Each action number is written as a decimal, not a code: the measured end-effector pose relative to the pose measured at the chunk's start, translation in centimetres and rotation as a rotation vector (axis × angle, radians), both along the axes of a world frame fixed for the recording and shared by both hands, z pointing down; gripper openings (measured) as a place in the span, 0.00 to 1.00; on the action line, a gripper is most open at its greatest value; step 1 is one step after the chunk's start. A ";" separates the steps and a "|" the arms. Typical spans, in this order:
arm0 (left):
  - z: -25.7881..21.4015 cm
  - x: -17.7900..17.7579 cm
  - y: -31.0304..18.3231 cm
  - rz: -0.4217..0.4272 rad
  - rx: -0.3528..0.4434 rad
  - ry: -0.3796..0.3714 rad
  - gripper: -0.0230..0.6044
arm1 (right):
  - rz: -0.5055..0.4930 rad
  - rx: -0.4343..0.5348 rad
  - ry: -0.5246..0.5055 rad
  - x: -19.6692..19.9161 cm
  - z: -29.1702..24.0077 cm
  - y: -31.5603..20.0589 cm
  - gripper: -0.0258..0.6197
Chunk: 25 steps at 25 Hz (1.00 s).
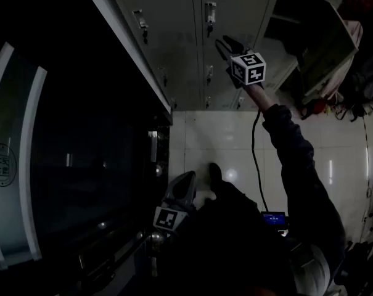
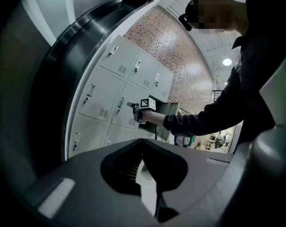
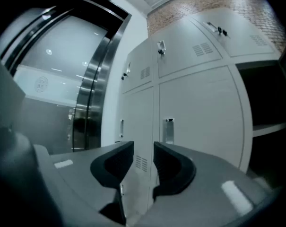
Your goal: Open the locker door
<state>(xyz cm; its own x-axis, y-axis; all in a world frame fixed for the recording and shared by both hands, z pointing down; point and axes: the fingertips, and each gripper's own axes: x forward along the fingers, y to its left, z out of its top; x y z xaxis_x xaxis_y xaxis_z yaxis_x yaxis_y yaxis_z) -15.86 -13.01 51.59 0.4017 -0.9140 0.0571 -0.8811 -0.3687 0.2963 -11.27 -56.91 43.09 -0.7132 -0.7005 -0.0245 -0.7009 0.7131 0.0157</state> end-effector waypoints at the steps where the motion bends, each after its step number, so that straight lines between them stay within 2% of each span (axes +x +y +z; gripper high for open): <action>1: 0.3 -0.2 0.6 -0.026 -0.046 0.016 0.05 | 0.008 -0.027 0.007 -0.2 1.0 -1.5 0.22; 3: 0.9 -0.7 1.3 -0.071 -0.119 0.035 0.05 | 0.022 -0.065 0.025 -1.0 2.5 -4.5 0.23; 5: 1.1 -1.5 1.2 -0.105 -0.157 0.033 0.05 | 0.037 -0.079 0.045 -2.5 3.0 -7.2 0.23; 9: 1.2 -2.7 0.1 -0.138 -0.173 0.029 0.05 | 0.124 -0.089 0.026 -3.8 3.0 -10.7 0.25; 11: 1.2 -2.6 -0.3 -0.140 -0.169 0.030 0.05 | 0.174 -0.069 0.029 -3.4 3.2 -11.4 0.13; 13: 1.0 -2.3 -0.5 -0.135 -0.162 0.031 0.05 | 0.184 -0.045 0.046 -3.3 3.2 -11.6 0.13; 15: 0.8 -1.9 -0.4 -0.123 -0.152 0.027 0.05 | 0.172 -0.044 0.049 -3.6 2.6 -11.5 0.25; 17: 0.6 -1.6 0.1 -0.117 -0.150 0.022 0.05 | 0.146 -0.061 0.057 -4.1 2.3 -11.5 0.23; 20: 0.4 -1.6 0.9 -0.116 -0.148 0.021 0.05 | 0.142 -0.096 0.048 -3.8 2.5 -11.7 0.13; 22: 0.3 -1.4 1.3 -0.107 -0.141 0.021 0.05 | 0.100 -0.098 0.042 -3.5 2.4 -10.3 0.12; 25: 0.5 -0.6 2.1 -0.069 -0.132 0.025 0.05 | 0.005 -0.081 0.033 -2.3 2.1 -5.6 0.13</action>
